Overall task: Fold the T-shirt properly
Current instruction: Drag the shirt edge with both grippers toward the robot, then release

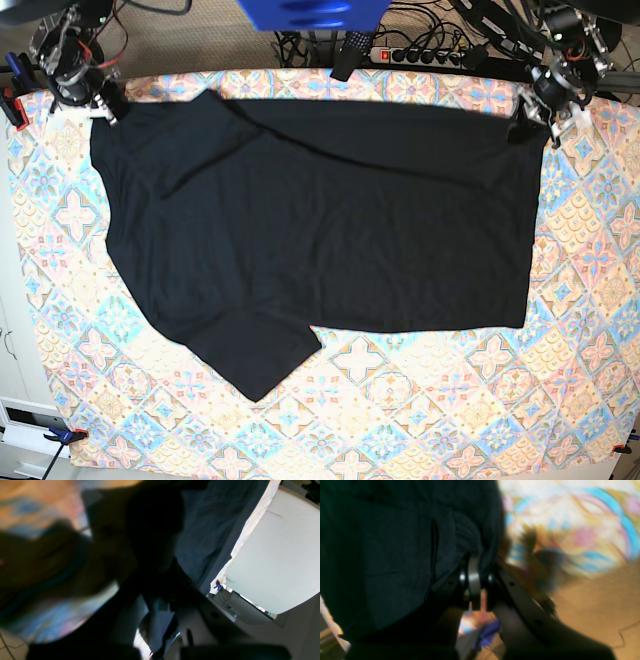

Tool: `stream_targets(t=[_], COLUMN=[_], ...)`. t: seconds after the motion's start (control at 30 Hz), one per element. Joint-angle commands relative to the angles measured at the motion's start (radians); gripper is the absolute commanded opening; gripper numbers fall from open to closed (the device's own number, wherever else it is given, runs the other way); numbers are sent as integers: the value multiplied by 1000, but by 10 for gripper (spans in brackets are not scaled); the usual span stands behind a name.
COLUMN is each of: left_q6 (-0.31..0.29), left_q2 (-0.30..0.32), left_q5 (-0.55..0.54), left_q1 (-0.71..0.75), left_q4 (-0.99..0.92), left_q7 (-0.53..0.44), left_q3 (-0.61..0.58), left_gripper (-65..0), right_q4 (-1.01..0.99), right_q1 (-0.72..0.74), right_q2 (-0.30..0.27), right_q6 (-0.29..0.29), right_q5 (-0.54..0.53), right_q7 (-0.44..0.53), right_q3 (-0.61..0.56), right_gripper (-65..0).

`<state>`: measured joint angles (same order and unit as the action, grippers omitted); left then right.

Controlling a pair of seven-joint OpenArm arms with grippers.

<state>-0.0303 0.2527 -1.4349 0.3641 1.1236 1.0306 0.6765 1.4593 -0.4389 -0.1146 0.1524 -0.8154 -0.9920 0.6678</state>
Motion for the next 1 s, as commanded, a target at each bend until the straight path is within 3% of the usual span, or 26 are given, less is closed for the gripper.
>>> stream_targets(t=[0.0,0.27,0.4,0.47,0.57,0.7,0.83,0.97], left_q6=[25,25,25,25,25,25,25,25], left_q2=[20,18,18,18,21,21,21,15], left_q5=[44,-19,-27,-36,-49,-49,-49,-49], left_q1=[23,72,69,66,65,68,97,145], left_q4=[5,5,5,5,5,6,8,140], left_q7=[-26,-26,-19,14,52,81,81,81], left_q3=[5,5,4,4,4,5,13,67], left_gripper=[-650,-650,-645,-608,-496,-348,-350,-350], right_q4=[22,27,27,27,28,28,28,45], right_q1=[-4,-22,-21,-21,-21,-21,-19,-18], right_q2=[-18,-15,-15,-15,-15,-15,-13,-13], right_q6=[-6,-6,-6,-6,-6,-6,-6,-6], right_q5=[3,4,8,8,6,6,9,11], right_q7=[28,-11,-32,-55,-64,-61,-66,-66], right_q3=[5,2,4,11,11,33,106,160], right_gripper=[-650,-646,-571,-502,-415,-383,-383,-383])
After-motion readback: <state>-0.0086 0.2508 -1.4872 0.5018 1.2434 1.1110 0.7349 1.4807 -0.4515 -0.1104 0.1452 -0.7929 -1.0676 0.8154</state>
